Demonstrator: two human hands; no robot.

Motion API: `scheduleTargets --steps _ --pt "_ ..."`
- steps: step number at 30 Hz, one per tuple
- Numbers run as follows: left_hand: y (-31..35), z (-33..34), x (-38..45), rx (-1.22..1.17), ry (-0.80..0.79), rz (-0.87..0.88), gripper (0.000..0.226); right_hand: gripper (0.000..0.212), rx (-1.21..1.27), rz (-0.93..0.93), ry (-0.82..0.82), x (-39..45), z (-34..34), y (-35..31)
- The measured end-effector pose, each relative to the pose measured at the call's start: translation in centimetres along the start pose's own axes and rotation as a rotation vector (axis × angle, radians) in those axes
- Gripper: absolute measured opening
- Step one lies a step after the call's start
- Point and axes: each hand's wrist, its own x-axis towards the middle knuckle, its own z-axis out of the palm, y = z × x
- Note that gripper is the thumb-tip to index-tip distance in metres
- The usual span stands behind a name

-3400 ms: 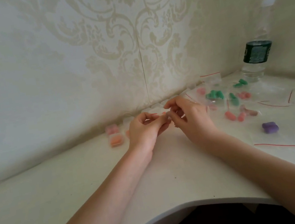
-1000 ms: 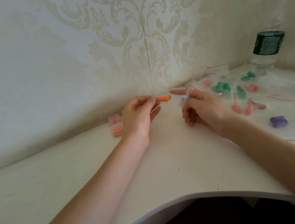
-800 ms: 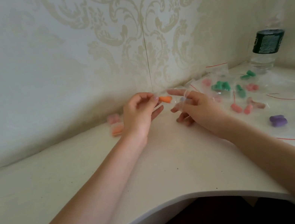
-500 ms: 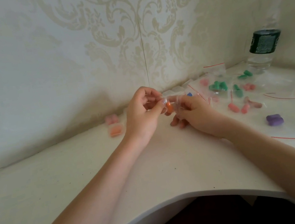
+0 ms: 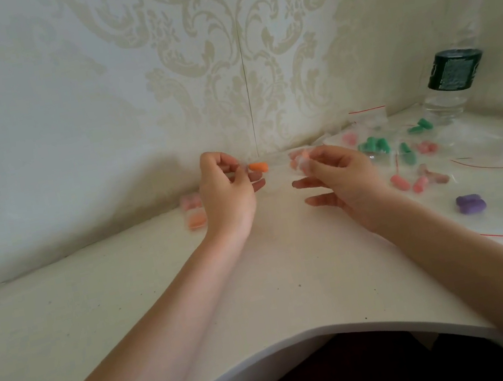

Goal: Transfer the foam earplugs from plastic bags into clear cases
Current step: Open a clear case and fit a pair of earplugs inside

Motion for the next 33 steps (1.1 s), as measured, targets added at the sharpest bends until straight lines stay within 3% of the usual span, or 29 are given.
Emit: scheduleTargets --steps 2,7,10,13,18,25,30,33 --pt "0.2 -0.3 0.1 -0.014 -0.024 -0.001 0.023 0.005 -0.008 0.015 -0.024 -0.1 0.1 0.1" --pt "0.0 -0.1 -0.2 -0.055 -0.124 -0.121 0.021 0.015 -0.27 -0.106 -0.031 -0.3 0.8 0.8" --pt "0.4 0.0 -0.4 -0.078 -0.166 -0.129 0.024 0.008 -0.248 -0.122 -0.006 -0.3 0.4 0.6" --pt "0.4 0.3 -0.8 -0.052 -0.198 -0.166 0.027 0.016 -0.25 -0.119 -0.009 -0.3 0.2 0.8" --pt "-0.1 -0.3 0.2 -0.172 -0.086 -0.293 0.028 0.011 -0.217 -0.166 0.107 0.2 0.2 0.9" --pt "-0.6 -0.4 0.6 -0.272 -0.101 -0.411 0.013 0.018 -0.102 -0.21 0.216 0.3 0.1 0.5" --pt "-0.1 -0.9 0.5 -0.477 -0.086 -0.428 0.002 0.008 -0.653 -0.366 0.072 0.3 -0.2 1.3" --pt "0.1 -1.2 0.6 -0.432 -0.069 -0.418 0.005 0.005 -0.716 -0.341 0.042 0.5 -0.3 1.2"
